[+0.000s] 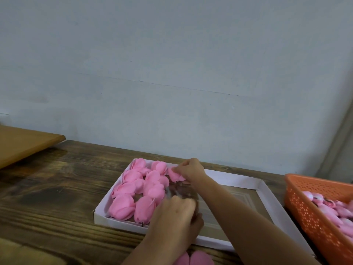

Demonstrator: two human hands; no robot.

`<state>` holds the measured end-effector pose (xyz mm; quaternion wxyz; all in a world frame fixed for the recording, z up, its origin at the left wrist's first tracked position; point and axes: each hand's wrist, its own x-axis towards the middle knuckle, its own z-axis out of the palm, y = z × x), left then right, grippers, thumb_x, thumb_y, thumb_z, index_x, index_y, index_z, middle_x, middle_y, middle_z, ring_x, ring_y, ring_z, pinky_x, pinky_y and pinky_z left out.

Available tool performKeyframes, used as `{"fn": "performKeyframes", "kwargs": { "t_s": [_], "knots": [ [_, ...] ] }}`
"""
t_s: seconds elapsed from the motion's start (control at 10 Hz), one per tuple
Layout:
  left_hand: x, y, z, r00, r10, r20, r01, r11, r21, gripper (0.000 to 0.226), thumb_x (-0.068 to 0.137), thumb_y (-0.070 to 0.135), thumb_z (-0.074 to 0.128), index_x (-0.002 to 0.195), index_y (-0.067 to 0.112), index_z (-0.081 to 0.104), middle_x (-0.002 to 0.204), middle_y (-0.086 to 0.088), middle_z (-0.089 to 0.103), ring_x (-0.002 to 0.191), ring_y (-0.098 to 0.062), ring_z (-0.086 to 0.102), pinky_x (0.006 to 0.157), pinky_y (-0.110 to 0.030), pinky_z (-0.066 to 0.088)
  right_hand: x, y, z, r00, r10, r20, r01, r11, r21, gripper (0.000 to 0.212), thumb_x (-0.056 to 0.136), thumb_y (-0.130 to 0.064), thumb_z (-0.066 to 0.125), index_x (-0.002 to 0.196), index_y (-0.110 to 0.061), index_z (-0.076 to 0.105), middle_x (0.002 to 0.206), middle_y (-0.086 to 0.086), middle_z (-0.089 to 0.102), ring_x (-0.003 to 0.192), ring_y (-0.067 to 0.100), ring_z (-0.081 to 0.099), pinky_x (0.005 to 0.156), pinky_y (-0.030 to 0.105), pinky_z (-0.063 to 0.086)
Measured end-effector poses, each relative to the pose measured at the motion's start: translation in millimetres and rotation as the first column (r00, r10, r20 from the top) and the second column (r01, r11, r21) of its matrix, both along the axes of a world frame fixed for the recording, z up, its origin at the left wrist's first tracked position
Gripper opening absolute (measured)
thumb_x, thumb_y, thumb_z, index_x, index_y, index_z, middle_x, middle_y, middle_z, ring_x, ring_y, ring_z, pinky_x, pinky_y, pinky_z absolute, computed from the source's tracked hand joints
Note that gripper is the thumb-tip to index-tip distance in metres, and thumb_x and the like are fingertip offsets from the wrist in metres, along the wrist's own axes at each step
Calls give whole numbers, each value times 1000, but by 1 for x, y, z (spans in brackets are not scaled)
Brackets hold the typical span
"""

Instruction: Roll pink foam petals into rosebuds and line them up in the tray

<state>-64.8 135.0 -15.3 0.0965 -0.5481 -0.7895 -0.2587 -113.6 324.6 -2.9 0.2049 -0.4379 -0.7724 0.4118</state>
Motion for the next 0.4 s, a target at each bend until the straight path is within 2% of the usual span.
{"fn": "performKeyframes", "kwargs": {
  "t_s": [0.1, 0.2, 0.3, 0.4],
  "knots": [
    [0, 1, -1, 1000, 13, -5, -13, 1000, -23, 37, 95, 47, 49, 70, 22, 38, 65, 6, 40, 68, -13, 45, 54, -29, 24, -1, -1, 1, 1000, 28, -3, -28, 1000, 10, 18, 88, -28, 75, 78, -18, 64, 88, 6, 70, 98, 28, 71, 90, 38, 58],
    [-3, 2, -2, 1000, -2, 13, 2, 1000, -28, 35, 95, 45, 50, 70, 23, 40, 66, 8, 45, 66, -9, 48, 51, -25, 27, 2, -5, 4, 999, 50, 7, -50, 998, 29, 29, 91, -26, 70, 67, -18, 56, 80, 7, 66, 87, 27, 67, 89, 39, 57],
    [-4, 3, -4, 999, -2, 46, 4, 999, -39, 34, 95, 46, 51, 71, 25, 43, 70, 10, 48, 72, -10, 55, 58, -26, 40, 6, -3, 6, 995, 99, 19, -99, 995, 13, 30, 97, -29, 64, 71, -16, 59, 91, 13, 71, 95, 31, 68, 90, 38, 55],
    [-7, 3, -4, 998, 16, 67, -13, 999, -52, 37, 97, 49, 50, 70, 27, 39, 75, 12, 48, 77, -9, 55, 69, -27, 48, 21, -10, 19, 973, 221, 67, -222, 975, 20, 27, 102, -30, 56, 81, -14, 62, 90, 9, 63, 90, 28, 59, 81, 33, 46]
  ]
}}
